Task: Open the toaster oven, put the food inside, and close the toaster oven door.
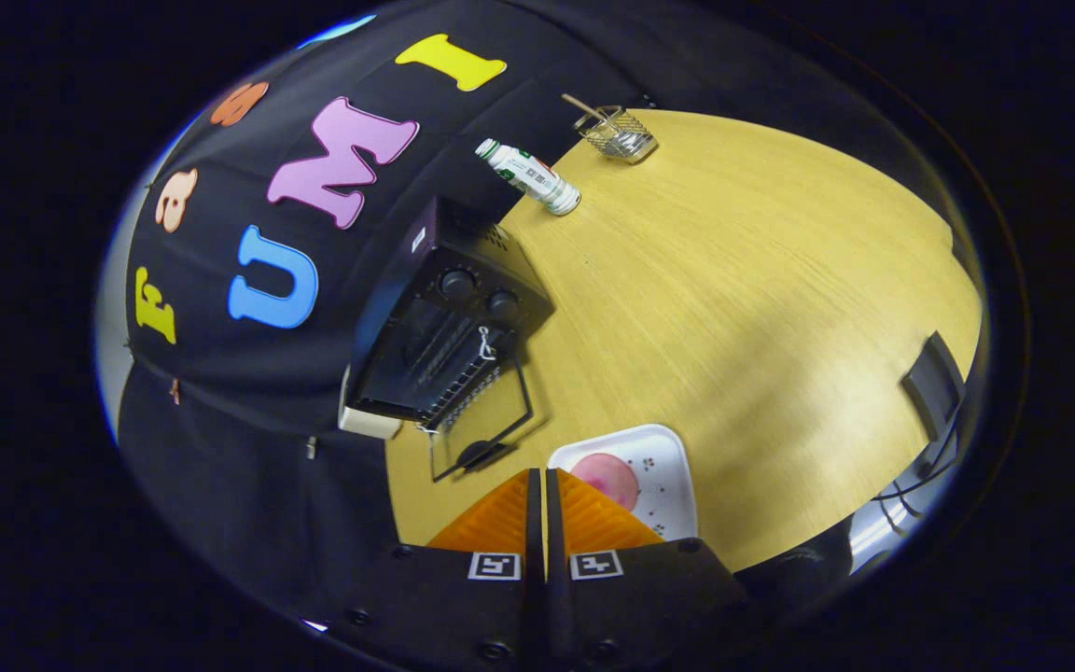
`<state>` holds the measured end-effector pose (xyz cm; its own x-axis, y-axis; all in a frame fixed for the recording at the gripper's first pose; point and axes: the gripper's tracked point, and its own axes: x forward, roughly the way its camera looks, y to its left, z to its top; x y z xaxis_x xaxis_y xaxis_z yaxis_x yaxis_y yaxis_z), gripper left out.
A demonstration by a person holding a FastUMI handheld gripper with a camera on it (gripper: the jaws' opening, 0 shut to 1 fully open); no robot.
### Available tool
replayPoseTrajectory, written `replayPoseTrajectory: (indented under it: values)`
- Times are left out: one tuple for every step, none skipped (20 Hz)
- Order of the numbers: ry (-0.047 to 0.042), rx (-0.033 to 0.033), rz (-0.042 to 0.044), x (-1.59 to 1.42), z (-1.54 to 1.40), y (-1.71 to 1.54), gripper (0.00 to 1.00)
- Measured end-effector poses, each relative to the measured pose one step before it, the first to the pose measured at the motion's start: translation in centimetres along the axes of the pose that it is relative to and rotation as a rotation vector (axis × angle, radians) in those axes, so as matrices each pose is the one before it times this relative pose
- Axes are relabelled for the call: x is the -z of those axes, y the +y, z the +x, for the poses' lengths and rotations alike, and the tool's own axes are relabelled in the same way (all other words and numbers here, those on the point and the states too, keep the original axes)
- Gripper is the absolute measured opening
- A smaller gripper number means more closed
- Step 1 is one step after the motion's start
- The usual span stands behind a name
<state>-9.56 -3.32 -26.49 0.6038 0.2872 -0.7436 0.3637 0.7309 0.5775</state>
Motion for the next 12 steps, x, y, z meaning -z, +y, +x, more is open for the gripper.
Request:
replayPoseTrajectory:
  values:
    - [-0.01394, 0.05516, -0.02900, 0.367, 0.373, -2.032, 0.05]
    - [0.01517, 0.05381, -0.04498, 1.043, 0.494, -1.277, 0.05]
    - [0.03261, 0.05017, -0.04777, 1.382, 0.862, -1.198, 0.05]
    - [0.03097, 0.02815, -0.02560, 1.052, 0.694, -0.722, 0.05]
    - [0.02253, 0.01845, 0.00090, 0.718, 0.670, -0.232, 0.13]
    - [0.02036, 0.01765, -0.00533, 0.626, 0.526, -0.175, 0.16]
    - [0.01394, 0.02951, -0.02429, 0.743, 0.749, -0.494, 0.30]
    - [0.00588, 0.03427, -0.03126, 0.604, 0.619, -0.492, 0.30]
    - [0.00825, 0.02940, -0.02914, 0.338, 0.438, -0.430, 0.34]
    - [0.00729, 0.02478, -0.02499, 0.201, 0.552, -0.240, 0.34]
    - [0.01090, 0.01057, -0.01534, 0.166, 0.375, 0.045, 0.34]
    - [-0.00247, 0.00012, -0.00526, -0.150, 0.064, 0.248, 0.35]
